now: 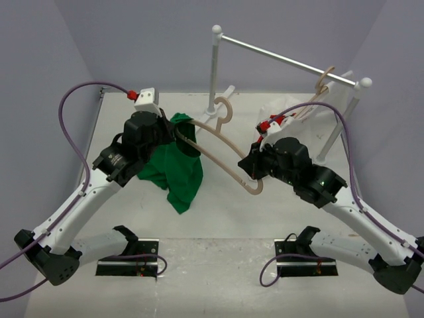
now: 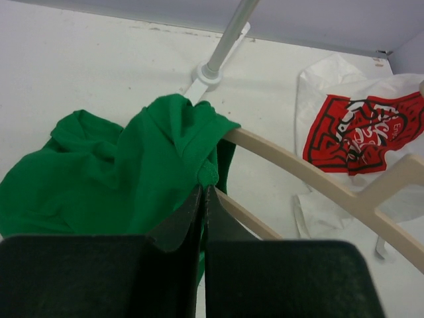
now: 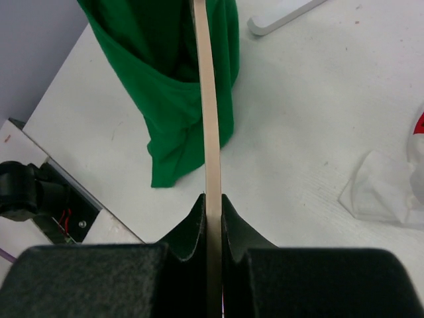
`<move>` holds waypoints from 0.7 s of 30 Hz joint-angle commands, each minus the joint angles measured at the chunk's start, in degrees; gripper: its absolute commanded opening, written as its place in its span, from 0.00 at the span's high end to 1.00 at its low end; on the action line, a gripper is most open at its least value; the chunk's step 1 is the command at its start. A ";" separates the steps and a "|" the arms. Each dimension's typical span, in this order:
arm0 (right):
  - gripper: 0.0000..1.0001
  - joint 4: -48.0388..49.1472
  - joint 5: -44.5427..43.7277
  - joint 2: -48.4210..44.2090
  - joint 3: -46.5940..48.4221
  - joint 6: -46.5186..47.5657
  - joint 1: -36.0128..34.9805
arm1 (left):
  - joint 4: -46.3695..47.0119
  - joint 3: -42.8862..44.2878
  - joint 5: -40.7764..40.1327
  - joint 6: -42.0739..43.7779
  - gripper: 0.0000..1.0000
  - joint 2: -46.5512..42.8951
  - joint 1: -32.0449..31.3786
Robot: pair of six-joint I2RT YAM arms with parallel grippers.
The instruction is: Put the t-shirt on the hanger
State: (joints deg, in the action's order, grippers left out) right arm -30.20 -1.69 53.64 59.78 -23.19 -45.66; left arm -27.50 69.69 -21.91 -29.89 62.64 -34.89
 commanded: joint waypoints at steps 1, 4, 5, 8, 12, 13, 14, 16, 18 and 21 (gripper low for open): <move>1.00 9.17 -1.74 2.71 6.12 1.13 -0.89 | 4.71 -0.80 4.92 -0.89 1.00 0.37 0.27; 1.00 15.40 12.49 6.59 7.32 3.26 -0.95 | 6.60 -0.70 8.49 -0.43 1.00 0.64 0.27; 1.00 16.70 19.14 8.40 8.13 3.60 -1.00 | 7.08 -0.55 9.88 -0.43 1.00 0.78 0.27; 1.00 22.50 29.72 10.25 8.02 5.29 -1.10 | 7.41 -0.02 11.45 -0.46 1.00 0.36 0.21; 1.00 19.10 23.22 9.99 6.89 5.83 -1.07 | 3.83 1.23 3.70 -1.20 1.00 -0.95 0.27; 1.00 15.20 17.98 9.74 6.59 5.32 -1.06 | 2.63 1.87 0.29 -1.39 1.00 -1.19 0.39; 1.00 11.92 13.88 9.01 5.49 4.95 -1.01 | 1.35 2.43 -3.01 -1.59 1.00 -1.38 0.61; 1.00 10.47 12.22 6.75 2.27 4.22 -1.09 | 0.17 2.73 -5.84 -1.83 1.00 -1.47 0.98; 1.00 8.19 12.32 3.51 -0.15 2.87 -1.10 | 0.34 2.46 -6.22 -1.84 1.00 -1.29 1.59; 1.00 5.62 12.82 -1.17 -5.35 1.37 -1.01 | 1.14 1.68 -5.40 -2.27 1.00 -0.74 2.05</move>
State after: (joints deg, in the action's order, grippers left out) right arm -21.23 11.90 58.88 58.81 -19.98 -46.33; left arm -27.74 69.87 -24.14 -30.87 62.33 -33.68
